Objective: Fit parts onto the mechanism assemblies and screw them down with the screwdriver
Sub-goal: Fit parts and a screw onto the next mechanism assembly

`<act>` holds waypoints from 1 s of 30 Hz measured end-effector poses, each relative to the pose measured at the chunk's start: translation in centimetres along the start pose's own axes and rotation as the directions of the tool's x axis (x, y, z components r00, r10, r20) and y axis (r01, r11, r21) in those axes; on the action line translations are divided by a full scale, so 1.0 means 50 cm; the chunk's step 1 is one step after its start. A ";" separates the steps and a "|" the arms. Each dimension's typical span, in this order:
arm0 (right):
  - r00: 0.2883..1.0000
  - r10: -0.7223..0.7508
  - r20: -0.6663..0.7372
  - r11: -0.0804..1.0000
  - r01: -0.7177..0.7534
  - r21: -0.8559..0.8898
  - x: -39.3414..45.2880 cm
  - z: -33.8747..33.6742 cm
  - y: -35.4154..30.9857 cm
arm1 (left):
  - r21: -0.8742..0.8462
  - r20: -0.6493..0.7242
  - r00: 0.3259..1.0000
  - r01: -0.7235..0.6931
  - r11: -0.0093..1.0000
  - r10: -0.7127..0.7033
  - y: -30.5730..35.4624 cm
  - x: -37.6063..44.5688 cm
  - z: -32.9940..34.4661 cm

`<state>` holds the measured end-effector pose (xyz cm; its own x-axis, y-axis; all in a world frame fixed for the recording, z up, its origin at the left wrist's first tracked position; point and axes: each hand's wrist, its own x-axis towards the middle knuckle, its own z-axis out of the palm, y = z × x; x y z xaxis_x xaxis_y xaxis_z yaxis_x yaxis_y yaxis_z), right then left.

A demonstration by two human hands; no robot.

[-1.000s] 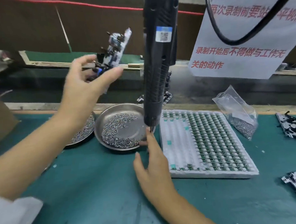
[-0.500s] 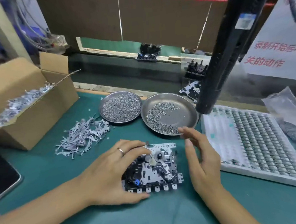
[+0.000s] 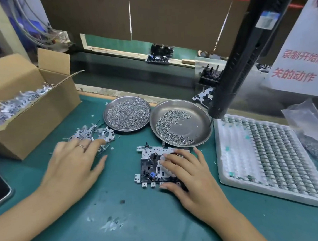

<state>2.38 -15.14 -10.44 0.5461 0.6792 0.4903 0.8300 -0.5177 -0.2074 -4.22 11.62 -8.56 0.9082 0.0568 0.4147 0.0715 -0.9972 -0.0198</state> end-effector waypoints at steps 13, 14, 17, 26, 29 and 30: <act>0.931 0.230 -0.284 0.897 -0.089 0.433 0.005 -0.012 -0.013 | -0.720 -0.028 0.983 0.106 0.686 -0.182 0.067 0.022 -0.056; 0.925 0.286 -0.250 0.841 -0.118 0.528 0.008 -0.016 -0.018 | -0.806 0.049 0.981 0.148 0.572 -0.185 0.089 0.023 -0.061; 0.917 0.398 -0.029 0.553 -0.214 0.805 0.022 -0.027 -0.034 | -0.892 0.166 0.983 0.183 0.412 -0.076 0.143 0.031 -0.055; 0.899 0.437 -0.032 0.441 -0.183 0.879 0.030 -0.034 -0.023 | -0.971 0.146 0.972 0.105 0.214 0.185 0.189 0.070 -0.010; 0.887 0.437 -0.150 0.605 -0.166 0.779 0.028 -0.028 -0.014 | -0.939 0.067 0.994 0.034 0.341 0.085 0.180 0.063 0.005; 0.881 0.433 -0.189 0.666 -0.171 0.726 0.028 -0.026 -0.010 | -0.922 0.033 0.997 0.005 0.387 0.065 0.176 0.061 0.005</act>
<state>2.58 -14.61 -8.57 0.8193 0.2761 0.5026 0.5413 -0.0830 -0.8367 -0.73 3.01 -7.69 0.9238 -0.0062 0.3827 -0.3480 -0.4298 0.8332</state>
